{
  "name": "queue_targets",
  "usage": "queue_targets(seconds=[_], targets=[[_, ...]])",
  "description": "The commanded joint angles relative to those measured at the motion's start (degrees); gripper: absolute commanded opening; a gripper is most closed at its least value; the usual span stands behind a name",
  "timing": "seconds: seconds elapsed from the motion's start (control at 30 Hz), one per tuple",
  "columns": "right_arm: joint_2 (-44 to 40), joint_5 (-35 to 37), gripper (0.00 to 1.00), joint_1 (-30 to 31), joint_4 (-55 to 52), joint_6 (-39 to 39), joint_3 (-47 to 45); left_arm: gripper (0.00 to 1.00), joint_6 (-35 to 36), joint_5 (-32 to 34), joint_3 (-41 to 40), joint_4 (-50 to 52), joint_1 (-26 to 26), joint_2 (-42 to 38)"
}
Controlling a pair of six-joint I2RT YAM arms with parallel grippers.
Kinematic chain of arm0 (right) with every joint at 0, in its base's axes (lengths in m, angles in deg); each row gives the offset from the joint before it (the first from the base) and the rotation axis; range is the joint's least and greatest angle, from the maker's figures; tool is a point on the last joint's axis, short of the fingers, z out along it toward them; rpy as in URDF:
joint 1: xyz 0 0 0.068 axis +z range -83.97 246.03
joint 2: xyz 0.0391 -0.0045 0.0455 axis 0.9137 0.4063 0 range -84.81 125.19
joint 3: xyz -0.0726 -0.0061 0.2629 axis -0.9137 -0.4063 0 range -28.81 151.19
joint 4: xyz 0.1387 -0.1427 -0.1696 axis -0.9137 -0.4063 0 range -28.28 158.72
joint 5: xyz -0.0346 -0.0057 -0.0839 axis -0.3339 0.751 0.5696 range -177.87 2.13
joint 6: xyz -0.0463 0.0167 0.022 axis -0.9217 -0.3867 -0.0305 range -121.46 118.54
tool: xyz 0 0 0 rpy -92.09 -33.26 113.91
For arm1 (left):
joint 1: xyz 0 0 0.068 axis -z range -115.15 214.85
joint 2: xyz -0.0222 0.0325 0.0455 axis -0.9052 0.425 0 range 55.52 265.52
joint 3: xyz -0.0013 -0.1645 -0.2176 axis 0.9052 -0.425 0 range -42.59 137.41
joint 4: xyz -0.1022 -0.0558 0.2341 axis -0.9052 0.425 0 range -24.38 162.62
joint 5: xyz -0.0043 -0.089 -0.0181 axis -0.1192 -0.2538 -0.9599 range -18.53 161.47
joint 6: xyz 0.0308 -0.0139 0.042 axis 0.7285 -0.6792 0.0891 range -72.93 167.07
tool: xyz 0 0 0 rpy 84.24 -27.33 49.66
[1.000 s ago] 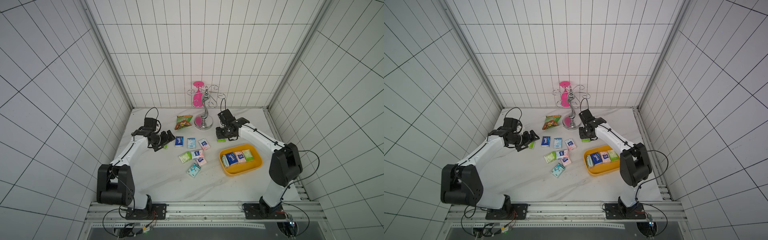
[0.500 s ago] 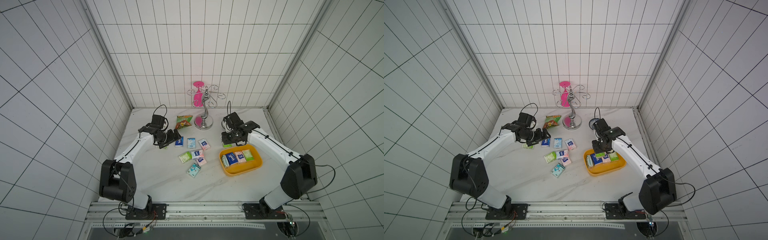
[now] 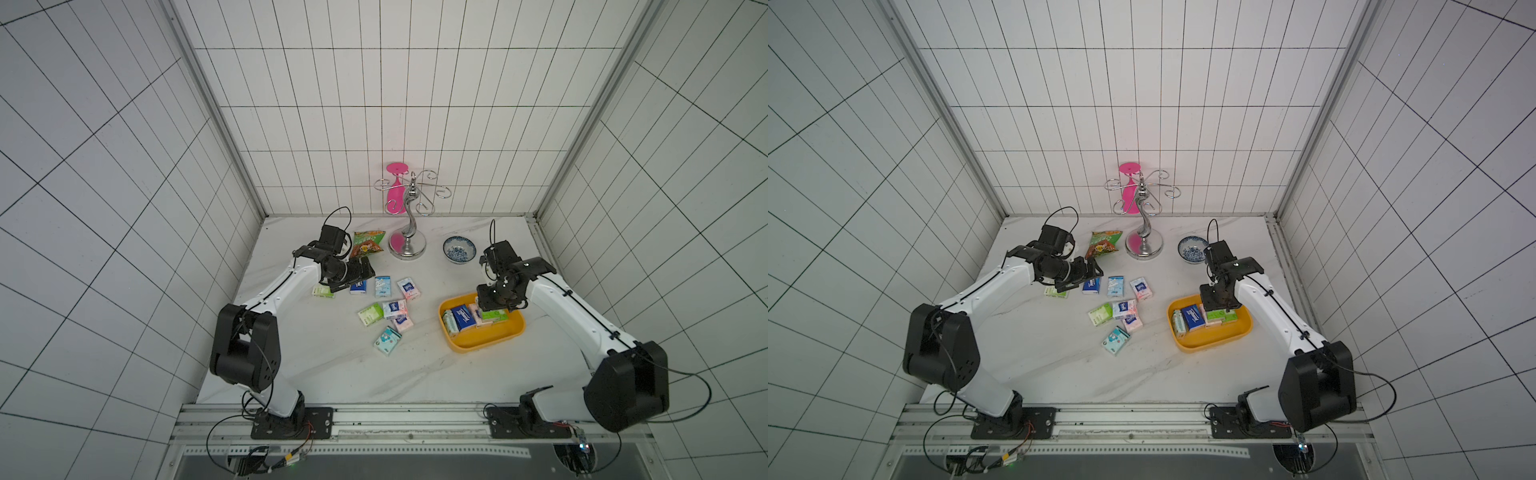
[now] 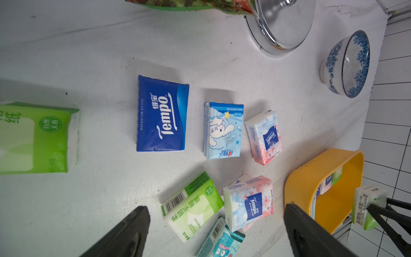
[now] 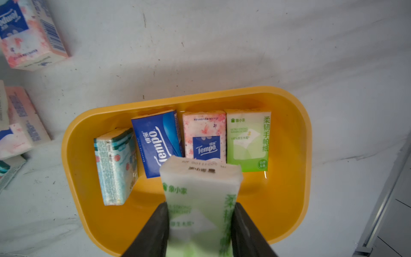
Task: Put the pocket tissues into the storage box
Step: Pick up the pocket tissues from the center of the board, then place the pocket tissues in the storage box.
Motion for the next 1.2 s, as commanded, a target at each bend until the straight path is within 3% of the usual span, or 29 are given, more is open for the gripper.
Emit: queue_targets(seconds=[0.0, 0.33, 0.6, 0.77, 1.17], targets=[[-4.7, 0.7, 0.43, 0.1, -0.5, -0.7, -4.6, 0.97, -0.3, -0.8, 1.9, -0.4, 0.0, 0.9], [-19.7, -1.6, 0.43, -0.3, -7.5, -5.8, -15.0, 0.97, 2.1, 5.4, 8.7, 3.5, 6.8, 5.0], [-31.2, -3.6, 0.43, -2.4, -17.4, -9.5, -24.1, 0.97, 2.2, 5.9, 13.6, 3.4, 12.7, 9.0], [-35.5, -1.9, 0.44, -6.5, -18.2, -10.6, -29.2, 0.97, 2.3, 5.4, 15.4, 3.5, 14.0, 11.0], [-28.0, 0.9, 0.49, -15.3, -16.4, -14.2, -29.1, 0.98, 2.9, 6.1, 15.1, 3.7, 14.7, 11.0]])
